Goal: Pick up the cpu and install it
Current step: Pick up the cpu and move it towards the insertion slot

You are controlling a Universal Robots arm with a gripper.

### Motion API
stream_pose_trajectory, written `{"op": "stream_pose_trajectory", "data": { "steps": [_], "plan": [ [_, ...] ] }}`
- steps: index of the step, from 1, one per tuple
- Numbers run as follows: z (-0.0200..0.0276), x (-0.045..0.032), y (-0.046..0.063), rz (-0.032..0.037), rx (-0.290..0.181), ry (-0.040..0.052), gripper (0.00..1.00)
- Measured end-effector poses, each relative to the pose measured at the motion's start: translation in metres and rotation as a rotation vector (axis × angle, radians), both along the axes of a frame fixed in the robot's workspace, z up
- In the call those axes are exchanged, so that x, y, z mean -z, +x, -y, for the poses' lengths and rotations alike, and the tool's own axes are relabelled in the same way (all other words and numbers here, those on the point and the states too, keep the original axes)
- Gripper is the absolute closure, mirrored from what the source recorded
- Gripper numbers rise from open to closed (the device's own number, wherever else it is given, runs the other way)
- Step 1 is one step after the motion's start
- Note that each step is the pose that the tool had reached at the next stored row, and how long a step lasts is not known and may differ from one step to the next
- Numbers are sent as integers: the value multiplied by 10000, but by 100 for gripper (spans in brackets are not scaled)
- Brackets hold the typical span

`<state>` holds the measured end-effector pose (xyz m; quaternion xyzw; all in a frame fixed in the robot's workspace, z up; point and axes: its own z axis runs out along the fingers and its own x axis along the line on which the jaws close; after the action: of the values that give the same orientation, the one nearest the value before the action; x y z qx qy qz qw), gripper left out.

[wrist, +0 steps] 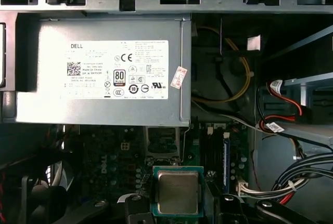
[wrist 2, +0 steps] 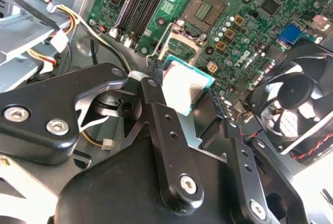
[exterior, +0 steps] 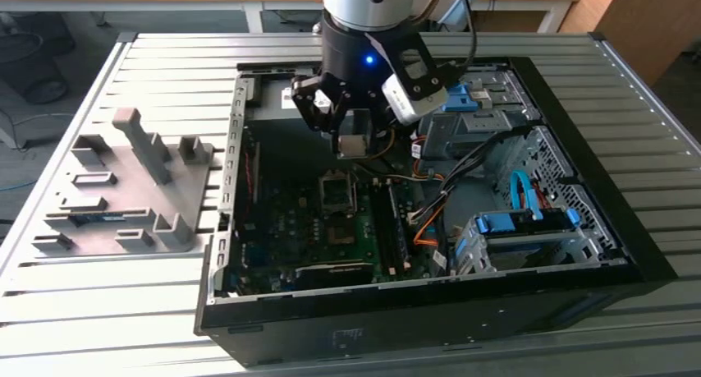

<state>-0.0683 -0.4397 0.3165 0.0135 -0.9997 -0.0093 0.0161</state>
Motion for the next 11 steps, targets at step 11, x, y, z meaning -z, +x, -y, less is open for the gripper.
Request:
{"op": "stream_pose_trajectory", "data": {
  "steps": [11],
  "plan": [
    [13,78,0,0,0,0,53]
  ]
}}
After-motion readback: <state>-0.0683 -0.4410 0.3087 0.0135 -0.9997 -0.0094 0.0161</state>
